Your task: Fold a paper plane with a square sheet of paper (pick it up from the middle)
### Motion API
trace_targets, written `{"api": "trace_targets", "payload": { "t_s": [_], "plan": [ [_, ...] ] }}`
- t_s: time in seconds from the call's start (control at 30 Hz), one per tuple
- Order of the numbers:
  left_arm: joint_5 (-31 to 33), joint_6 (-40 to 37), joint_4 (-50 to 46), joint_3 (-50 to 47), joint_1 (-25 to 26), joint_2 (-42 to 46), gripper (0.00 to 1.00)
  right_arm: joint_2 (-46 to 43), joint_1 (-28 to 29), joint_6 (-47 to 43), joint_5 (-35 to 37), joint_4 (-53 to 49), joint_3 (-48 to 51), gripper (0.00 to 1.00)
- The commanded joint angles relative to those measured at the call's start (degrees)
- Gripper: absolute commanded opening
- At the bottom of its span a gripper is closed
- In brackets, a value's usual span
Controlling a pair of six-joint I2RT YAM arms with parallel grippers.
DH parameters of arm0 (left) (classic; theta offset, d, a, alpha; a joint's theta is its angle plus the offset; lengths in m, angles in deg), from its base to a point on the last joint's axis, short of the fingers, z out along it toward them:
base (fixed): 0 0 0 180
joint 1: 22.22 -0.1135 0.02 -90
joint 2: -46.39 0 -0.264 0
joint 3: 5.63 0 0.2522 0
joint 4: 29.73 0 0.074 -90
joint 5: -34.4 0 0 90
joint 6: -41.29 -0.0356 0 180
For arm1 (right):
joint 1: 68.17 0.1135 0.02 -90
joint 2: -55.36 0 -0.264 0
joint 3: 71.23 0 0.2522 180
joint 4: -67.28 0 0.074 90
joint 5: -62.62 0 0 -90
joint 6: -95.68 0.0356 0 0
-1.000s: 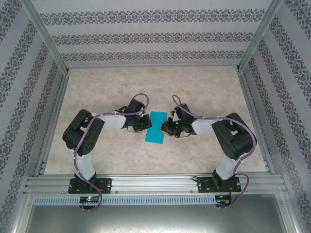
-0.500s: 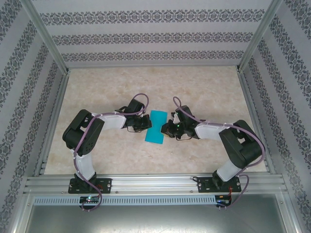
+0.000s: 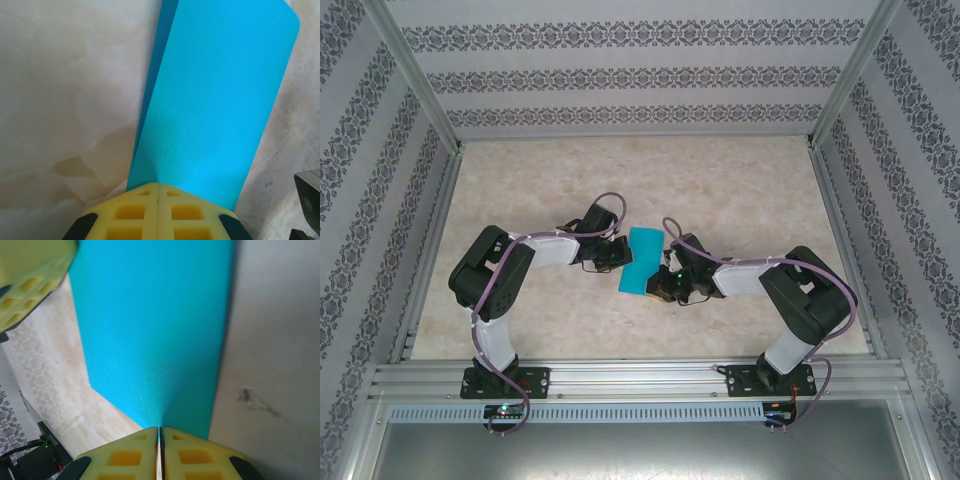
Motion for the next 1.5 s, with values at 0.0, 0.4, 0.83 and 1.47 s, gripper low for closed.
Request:
{"api": "trace_targets", "payload": {
  "t_s": [0.0,0.4,0.83,1.47],
  "plan": [
    [0.67,-0.77,-2.92,0.08,0.76,-0.74,0.0,1.08,0.33,-0.99,1.98,-2.77,-0.44,0.11],
    [0.71,-0.91,-2.46,-0.6,0.78,-0.18,0.0,-1.9,-6.09,-4.15,3.88,-2.0,-8.52,0.12],
    [0.9,-1.1,-2.8,-0.64,0.74,-0.19,0.0,14.62,-8.88,-2.72,0.68,3.47,-12.8,0.12],
    [1.07,-1.05,-3.09,-0.61,0.87,-0.32,0.0,16.54,-12.46,-4.68,-1.89,-0.97,-24.48,0.13]
  ]
}}
